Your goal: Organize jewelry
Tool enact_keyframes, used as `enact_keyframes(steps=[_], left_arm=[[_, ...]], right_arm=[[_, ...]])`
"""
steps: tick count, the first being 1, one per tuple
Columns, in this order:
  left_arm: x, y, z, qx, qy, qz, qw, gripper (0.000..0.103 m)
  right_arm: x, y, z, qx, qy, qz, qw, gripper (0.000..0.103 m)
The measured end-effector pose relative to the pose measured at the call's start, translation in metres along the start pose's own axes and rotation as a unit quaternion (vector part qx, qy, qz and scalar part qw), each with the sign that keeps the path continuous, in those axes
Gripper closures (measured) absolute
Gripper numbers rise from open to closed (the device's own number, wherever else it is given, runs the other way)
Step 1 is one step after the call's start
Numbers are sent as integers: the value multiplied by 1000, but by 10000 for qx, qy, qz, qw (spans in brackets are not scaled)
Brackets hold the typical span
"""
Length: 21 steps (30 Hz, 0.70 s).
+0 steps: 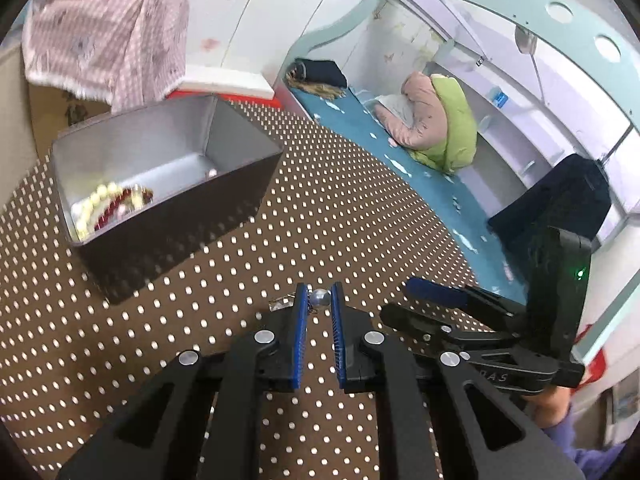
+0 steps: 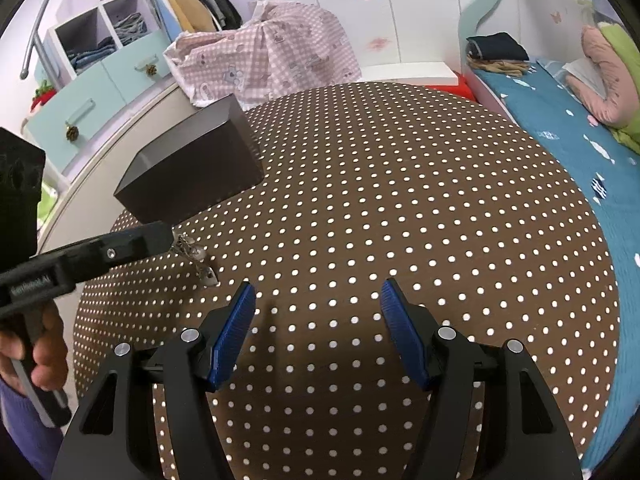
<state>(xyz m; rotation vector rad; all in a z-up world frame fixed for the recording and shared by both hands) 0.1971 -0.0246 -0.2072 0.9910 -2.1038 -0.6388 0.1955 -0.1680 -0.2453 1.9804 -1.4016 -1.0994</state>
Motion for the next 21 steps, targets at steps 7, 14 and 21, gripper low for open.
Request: enact_keyframes(steps=[7,14,21], left_arm=[[-23,0,16,-139,345,-237,9990,92],[-41,6,38,-247,528,-376,9976,92],[-42,16,48,-178,446,-458,9978,86]], right_arm=[[-16,-3,2,-50,145,-55,9999,39],[-33,-13,2,-115,279,-93,9995,40],[-60,-21,-5,-103,547,-205,9982,40]])
Point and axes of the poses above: each gripper's, at about its wrist camera, not at the fingertips, and y roughly against the way its jaws point, x to its right, z to its underside, the point moved 6 cm from there along -y, roughly the way its jaws point, and after that the axes turned 5 degrees about -y, right-handed, at the moved point
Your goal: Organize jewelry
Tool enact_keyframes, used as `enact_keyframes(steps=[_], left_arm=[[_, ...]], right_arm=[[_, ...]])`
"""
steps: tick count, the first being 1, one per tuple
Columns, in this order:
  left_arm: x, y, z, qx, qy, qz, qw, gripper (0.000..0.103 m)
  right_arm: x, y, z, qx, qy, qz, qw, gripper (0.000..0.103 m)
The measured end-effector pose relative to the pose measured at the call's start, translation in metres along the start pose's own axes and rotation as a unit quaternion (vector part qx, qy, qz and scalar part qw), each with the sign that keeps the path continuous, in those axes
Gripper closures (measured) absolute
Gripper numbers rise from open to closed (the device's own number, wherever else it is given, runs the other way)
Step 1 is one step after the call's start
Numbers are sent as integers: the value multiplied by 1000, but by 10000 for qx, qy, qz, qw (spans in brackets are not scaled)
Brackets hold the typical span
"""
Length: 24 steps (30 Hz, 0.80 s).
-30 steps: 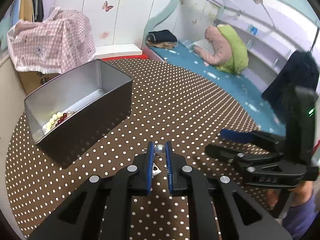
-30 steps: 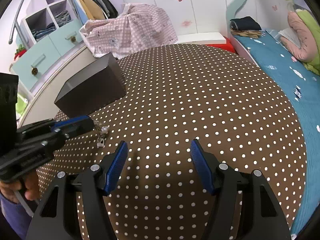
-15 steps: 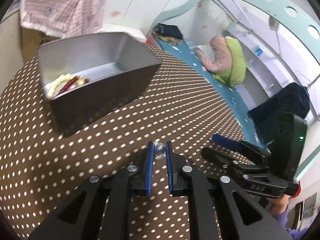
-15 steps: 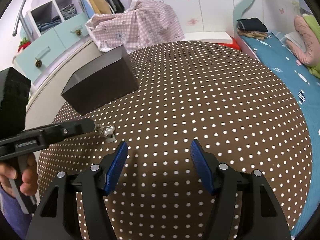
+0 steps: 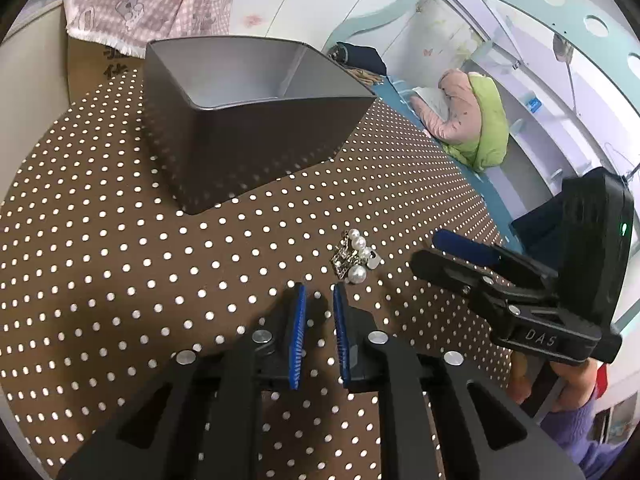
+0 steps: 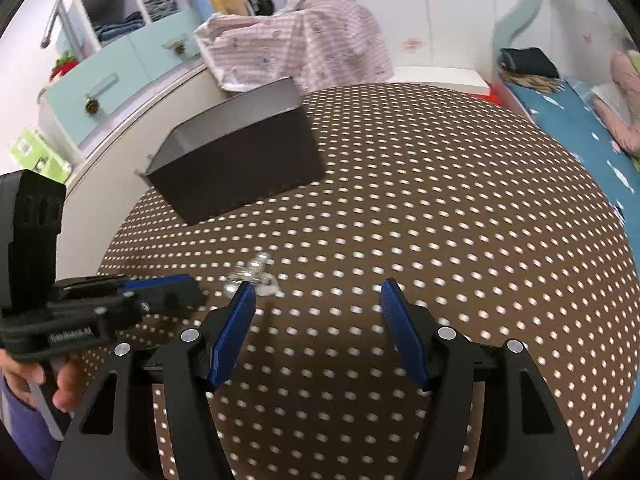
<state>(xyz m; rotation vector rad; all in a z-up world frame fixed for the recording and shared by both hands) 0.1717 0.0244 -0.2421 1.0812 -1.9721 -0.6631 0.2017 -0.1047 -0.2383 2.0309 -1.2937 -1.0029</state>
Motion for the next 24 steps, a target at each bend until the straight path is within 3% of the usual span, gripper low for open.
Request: enact_keyframes(steps=[2,4,9,15,17,24], left_arm=[[-1,4,1,78,26,-40,10000,71],[-4,10,2,173,-18,-227,9996,64],[-10,19,7,266,-193,-530,9981,64],[-13,26,12,328,-307,-783,9959,64],[-16,30,15,349,-284,-748,9962,64],[-14,27,8,380,-184,-691,9967,64]], right_arm=[[-9,-3,-3,1,105,-16,9999,42],[-18,-8,-7,-9,161,-43,9999,49],[-37,-27,-13,-258,390,21,9989,71],[-36,-36,-11,-420,388,197,9982,79],[-36,-35,-11,-479,406,90,9980,93],[-32,-12,-15,-362,161,-424,9983,93]])
Point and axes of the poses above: each gripper's, at about its wrist camera, not at the fingertips, and y roughly against the way its jaws point, x to its right, z to its underside, the point moved 6 cm from there along -y, roughly the way its jaws point, and after that the axes turned 5 degrees about -y, right-handed, at the moved point
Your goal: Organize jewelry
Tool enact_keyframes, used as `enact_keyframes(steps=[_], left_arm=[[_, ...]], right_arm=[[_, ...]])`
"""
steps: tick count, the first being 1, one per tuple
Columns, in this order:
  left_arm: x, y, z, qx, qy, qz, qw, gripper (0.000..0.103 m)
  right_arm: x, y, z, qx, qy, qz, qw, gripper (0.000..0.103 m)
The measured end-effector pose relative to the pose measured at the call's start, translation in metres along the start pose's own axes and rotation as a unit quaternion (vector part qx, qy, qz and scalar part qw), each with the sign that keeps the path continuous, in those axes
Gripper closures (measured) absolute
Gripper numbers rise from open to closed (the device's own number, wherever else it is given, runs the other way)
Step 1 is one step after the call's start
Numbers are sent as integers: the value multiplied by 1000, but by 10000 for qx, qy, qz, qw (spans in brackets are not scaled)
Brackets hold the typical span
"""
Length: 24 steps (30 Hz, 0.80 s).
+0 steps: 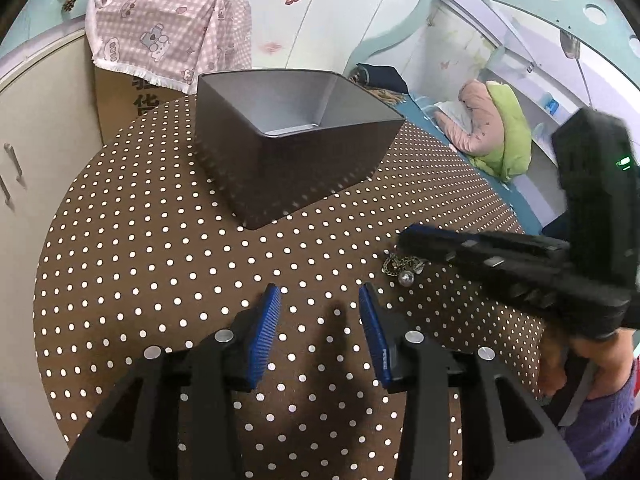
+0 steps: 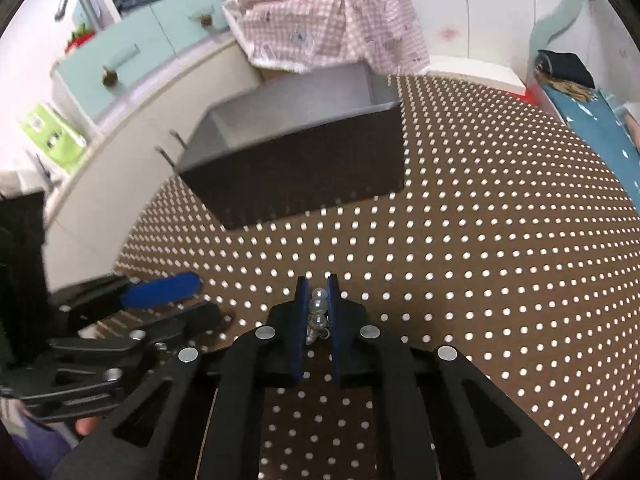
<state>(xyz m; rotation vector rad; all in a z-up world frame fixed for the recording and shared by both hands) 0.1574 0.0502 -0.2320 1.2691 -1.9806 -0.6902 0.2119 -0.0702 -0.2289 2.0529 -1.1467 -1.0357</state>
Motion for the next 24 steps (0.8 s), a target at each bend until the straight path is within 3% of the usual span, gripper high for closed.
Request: enact_keyframes(steps=[4,7,18,24], left_arm=[[-1,1,-3,44,11,55,10000,64],[0,2,-5,102,24,47,9999,52],[22,-1,-11,84,-160,126,9998,52],[41,-17,-22,58,-363,167,9992,52]], right_arm=[[-6,35,-12,321,32,-170,9993,93],[-10,57,-21,527,100,-178,9984,93],[-10,119,-38,1146,106,-191,9932,93],[14,129,-34,1229,-45,-75,9924,93]])
Point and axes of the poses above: each gripper's, at about its wrist camera, not at the fingertips, and y roughly against the way its jaws point, x to its right, z to its underside, the point moved 6 cm from there along -y, roughly the way its jaws point, and after that the axes turned 5 degrees about -y, right-handed, at the moved point
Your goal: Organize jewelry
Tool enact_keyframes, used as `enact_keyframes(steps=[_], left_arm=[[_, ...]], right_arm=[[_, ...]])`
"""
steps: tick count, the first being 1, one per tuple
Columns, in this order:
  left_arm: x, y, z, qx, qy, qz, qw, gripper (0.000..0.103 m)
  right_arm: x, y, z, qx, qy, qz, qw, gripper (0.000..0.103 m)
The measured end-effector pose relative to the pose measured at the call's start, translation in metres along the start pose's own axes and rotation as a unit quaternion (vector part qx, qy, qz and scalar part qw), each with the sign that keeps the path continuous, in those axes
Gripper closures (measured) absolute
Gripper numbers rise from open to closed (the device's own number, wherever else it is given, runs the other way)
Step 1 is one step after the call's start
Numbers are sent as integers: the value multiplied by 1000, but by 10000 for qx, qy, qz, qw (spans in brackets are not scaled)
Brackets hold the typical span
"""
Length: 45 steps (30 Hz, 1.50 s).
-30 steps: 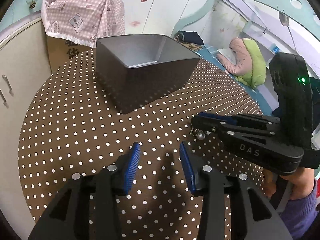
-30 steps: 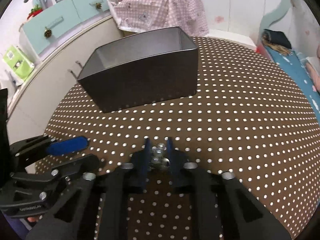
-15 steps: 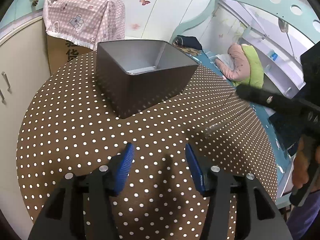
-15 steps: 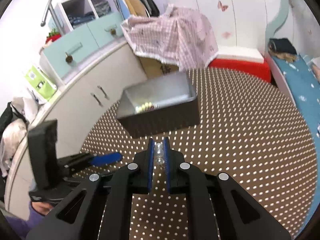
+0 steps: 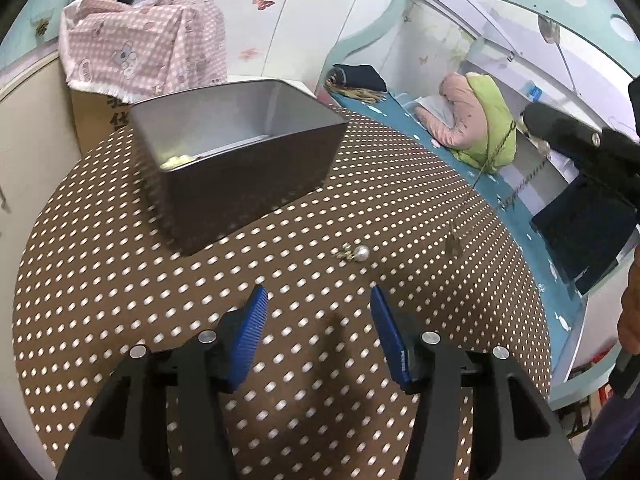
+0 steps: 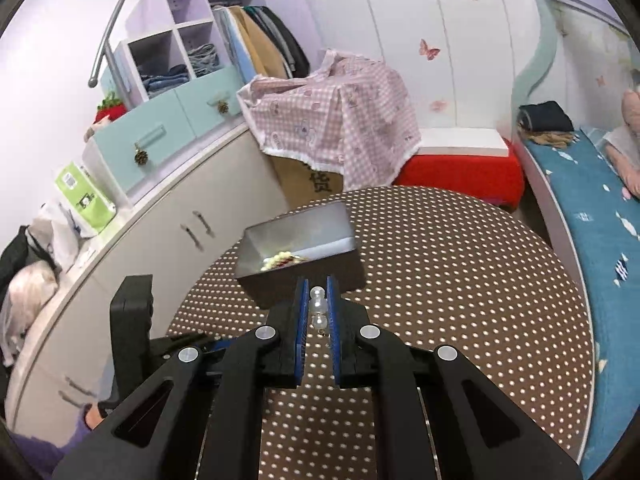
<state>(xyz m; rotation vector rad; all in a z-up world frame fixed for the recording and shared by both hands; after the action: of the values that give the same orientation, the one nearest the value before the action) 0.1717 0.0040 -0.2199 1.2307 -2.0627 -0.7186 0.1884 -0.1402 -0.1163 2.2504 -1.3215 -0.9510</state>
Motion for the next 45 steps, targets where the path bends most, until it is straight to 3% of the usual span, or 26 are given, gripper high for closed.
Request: enact_keyframes(steps=[12,16,17,18,25,37,45], left_arm=[[32,-48,-20,-278,-387,-264,9985,52],[34,-54,-24,-304,-510,-421,9973,60],[34,-55,-25,-312,-540,-465,9970,72],[33,-56,-25,-320,-571,-516,9965,77],[39,-57,-23,-376,-825,-503,9946,84],[41,-36,-21,-167,-767,-335,9963,87],[45,13,-39,359,-714,-70,9968,87]], right_arm=[[62,-10,20,-72,-478,37,9988,93],[75,-17,22,-103,-579,-12,9983,93],[77,-18,23,-107,-591,-19,9982,93],[80,-20,23,-117,-611,-36,9981,93],[83,-31,24,-162,-672,-115,9975,93],[69,-34,16,-129,-582,-121,9981,93],[43,-26,-7,46,-332,-188,9993,93]])
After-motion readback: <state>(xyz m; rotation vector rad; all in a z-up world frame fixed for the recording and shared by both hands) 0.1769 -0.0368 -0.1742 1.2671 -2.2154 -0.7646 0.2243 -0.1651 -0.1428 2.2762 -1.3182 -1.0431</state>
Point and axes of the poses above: each gripper's, at about its wrist camera, not at the fingertips, and y roughly against the way its jaws point, x to its right, z to its underside, the point moved 6 cm from there along -y, roughly the way its jaws point, and after that the axes turned 5 degrees about -y, right-handed, at the moved point
